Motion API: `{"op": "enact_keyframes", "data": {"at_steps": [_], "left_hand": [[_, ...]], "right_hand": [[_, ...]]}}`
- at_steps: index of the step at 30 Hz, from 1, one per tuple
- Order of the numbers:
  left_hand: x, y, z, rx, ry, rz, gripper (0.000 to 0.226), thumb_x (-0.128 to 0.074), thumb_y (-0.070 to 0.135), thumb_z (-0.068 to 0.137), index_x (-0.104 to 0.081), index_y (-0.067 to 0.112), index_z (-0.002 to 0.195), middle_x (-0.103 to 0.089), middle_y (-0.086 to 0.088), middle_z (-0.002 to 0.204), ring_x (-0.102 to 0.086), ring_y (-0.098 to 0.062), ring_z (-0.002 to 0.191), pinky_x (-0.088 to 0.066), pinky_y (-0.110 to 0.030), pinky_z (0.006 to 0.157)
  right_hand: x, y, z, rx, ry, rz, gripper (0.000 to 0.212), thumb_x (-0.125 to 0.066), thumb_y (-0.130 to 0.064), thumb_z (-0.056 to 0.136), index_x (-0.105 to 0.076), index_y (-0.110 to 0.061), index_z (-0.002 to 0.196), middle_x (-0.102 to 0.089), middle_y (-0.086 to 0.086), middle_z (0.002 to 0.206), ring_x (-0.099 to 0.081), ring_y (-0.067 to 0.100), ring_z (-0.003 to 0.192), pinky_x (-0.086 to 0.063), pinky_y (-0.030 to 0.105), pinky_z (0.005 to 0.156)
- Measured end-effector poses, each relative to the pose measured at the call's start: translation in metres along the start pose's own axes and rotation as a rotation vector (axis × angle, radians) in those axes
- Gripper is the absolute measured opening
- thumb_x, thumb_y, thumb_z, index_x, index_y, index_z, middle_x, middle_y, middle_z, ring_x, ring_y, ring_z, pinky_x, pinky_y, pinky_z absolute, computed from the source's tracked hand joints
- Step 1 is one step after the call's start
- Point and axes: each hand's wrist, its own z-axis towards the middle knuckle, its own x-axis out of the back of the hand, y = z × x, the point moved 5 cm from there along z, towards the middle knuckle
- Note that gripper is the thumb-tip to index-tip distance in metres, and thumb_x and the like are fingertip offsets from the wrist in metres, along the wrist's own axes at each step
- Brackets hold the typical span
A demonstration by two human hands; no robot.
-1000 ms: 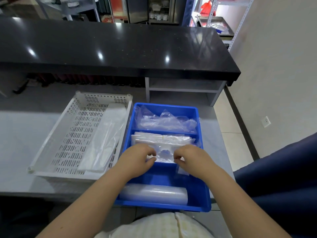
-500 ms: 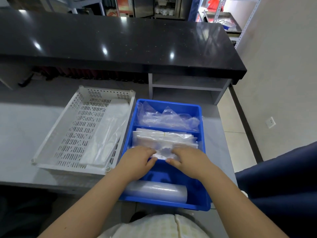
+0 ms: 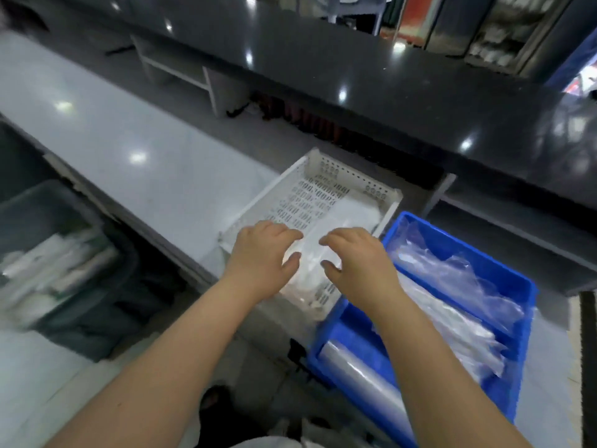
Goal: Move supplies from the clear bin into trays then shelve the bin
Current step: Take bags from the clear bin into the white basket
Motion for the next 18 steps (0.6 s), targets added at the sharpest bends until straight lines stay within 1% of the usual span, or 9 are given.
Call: {"op": "enact_keyframes", "data": {"at_steps": [2,7,10,12,15,18], "left_hand": [[0.025,-0.051,-0.017,0.109,0.065,0.017,0.034,-0.062,0.033,0.085,-0.064,0.023,0.117,-0.066,0.001,0.112,-0.054,-0.026,0.11,-0.036,-0.041,0.092],[0.094,-0.198,-0.082,0.333,0.166,0.115,0.035,-0.056,0.043,0.086,-0.062,0.028,0.117,-0.063,0.004,0.114,-0.052,-0.022,0.11,-0.037,-0.041,0.093],[0.134,-0.285,-0.131,0.446,0.202,0.154,0.037,-0.056,0.043,0.084,-0.062,0.027,0.117,-0.064,0.003,0.113,-0.053,-0.023,0.109,-0.04,-0.042,0.09],[0.155,-0.341,-0.162,0.527,0.215,0.162,0.035,-0.059,0.042,0.083,-0.064,0.027,0.115,-0.065,0.002,0.112,-0.055,-0.025,0.106,-0.042,-0.041,0.088],[0.173,-0.414,-0.202,0.647,0.2,0.171,0.036,-0.059,0.043,0.084,-0.063,0.029,0.117,-0.065,0.002,0.116,-0.055,-0.024,0.108,-0.043,-0.04,0.088],[0.182,-0.476,-0.234,0.756,0.189,0.14,0.038,-0.057,0.043,0.085,-0.061,0.03,0.121,-0.063,0.002,0.12,-0.052,-0.024,0.111,-0.04,-0.039,0.089]], "right_hand": [[-0.014,-0.047,0.031,0.091,0.0,0.003,0.034,-0.066,-0.024,0.083,-0.063,-0.019,0.116,-0.064,-0.001,0.118,-0.052,0.027,0.111,-0.04,0.04,0.089],[-0.063,-0.191,0.108,0.295,-0.014,0.069,0.031,-0.069,-0.02,0.08,-0.066,-0.016,0.111,-0.066,0.002,0.115,-0.054,0.029,0.107,-0.043,0.043,0.087],[-0.101,-0.286,0.151,0.424,-0.067,0.041,0.028,-0.063,-0.02,0.08,-0.066,-0.015,0.107,-0.066,0.002,0.11,-0.054,0.031,0.103,-0.045,0.042,0.083],[-0.127,-0.345,0.176,0.496,-0.101,0.037,0.032,-0.061,-0.022,0.079,-0.064,-0.016,0.111,-0.065,0.002,0.112,-0.053,0.03,0.104,-0.045,0.041,0.083],[-0.163,-0.419,0.206,0.574,-0.149,0.089,0.038,-0.068,-0.022,0.079,-0.063,-0.016,0.116,-0.064,0.004,0.117,-0.054,0.03,0.107,-0.048,0.041,0.086],[-0.199,-0.475,0.233,0.625,-0.208,0.08,0.041,-0.068,-0.025,0.082,-0.06,-0.02,0.121,-0.058,-0.002,0.127,-0.05,0.024,0.115,-0.046,0.04,0.092]]}}
